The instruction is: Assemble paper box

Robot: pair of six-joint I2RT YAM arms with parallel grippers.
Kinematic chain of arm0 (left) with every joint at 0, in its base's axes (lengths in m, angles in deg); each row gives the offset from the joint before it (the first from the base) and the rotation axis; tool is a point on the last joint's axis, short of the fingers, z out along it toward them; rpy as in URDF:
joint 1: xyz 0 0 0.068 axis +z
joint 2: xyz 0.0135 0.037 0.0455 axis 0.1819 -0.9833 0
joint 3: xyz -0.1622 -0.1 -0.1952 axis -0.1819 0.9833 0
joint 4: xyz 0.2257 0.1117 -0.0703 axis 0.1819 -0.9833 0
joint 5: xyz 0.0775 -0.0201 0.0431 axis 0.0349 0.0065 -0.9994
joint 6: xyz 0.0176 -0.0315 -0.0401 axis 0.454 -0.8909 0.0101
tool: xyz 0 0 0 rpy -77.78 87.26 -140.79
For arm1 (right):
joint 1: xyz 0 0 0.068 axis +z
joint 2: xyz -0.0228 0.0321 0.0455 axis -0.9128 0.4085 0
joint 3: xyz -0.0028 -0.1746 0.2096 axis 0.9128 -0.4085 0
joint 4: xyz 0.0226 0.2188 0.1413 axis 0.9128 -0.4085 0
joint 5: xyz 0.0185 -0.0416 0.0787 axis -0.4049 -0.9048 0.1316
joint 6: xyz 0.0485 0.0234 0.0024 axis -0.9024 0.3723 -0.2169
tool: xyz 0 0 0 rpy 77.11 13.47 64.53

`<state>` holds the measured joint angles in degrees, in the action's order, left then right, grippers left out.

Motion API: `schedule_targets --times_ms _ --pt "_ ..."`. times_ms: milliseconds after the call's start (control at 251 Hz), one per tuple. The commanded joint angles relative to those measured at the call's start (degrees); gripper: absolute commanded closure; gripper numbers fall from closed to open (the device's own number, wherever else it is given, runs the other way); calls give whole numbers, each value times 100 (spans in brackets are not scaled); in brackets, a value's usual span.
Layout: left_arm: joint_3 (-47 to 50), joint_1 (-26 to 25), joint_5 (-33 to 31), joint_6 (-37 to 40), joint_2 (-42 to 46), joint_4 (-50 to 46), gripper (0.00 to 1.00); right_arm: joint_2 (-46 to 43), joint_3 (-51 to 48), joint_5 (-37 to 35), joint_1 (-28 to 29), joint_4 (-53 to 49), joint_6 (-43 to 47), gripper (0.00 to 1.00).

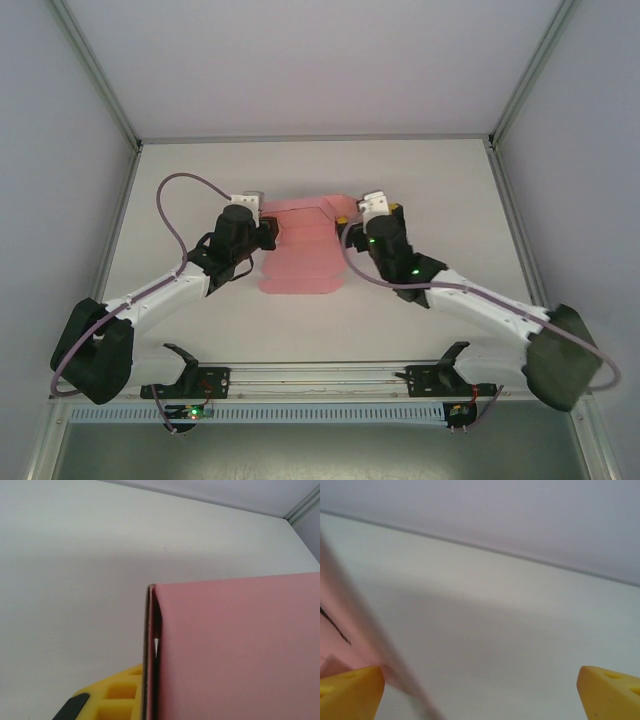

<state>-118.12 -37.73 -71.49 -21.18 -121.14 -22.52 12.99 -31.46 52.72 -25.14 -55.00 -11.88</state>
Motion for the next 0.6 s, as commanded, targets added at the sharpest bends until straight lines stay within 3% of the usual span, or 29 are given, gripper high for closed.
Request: schedule_targets --times_ms 0,188,259,323,503,595 --pt "27 126 424 13 5 136 100 -884 143 1767 -478 -1083 406 2" --pt "179 148 848 275 200 327 100 -1802 258 2849 -1858 -1942 644 2" --pt "215 147 987 359 290 318 100 -1759 474 4130 -2721 -2055 688 3" --pt "270 149 1081 365 377 365 100 -1552 635 5582 -3254 -2008 803 10" --pt "325 149 1109 332 525 409 100 -555 1034 7680 -3257 -2064 1334 36" --pt "257 142 1090 385 509 324 100 -71 1276 8147 -3017 -2328 1619 45"
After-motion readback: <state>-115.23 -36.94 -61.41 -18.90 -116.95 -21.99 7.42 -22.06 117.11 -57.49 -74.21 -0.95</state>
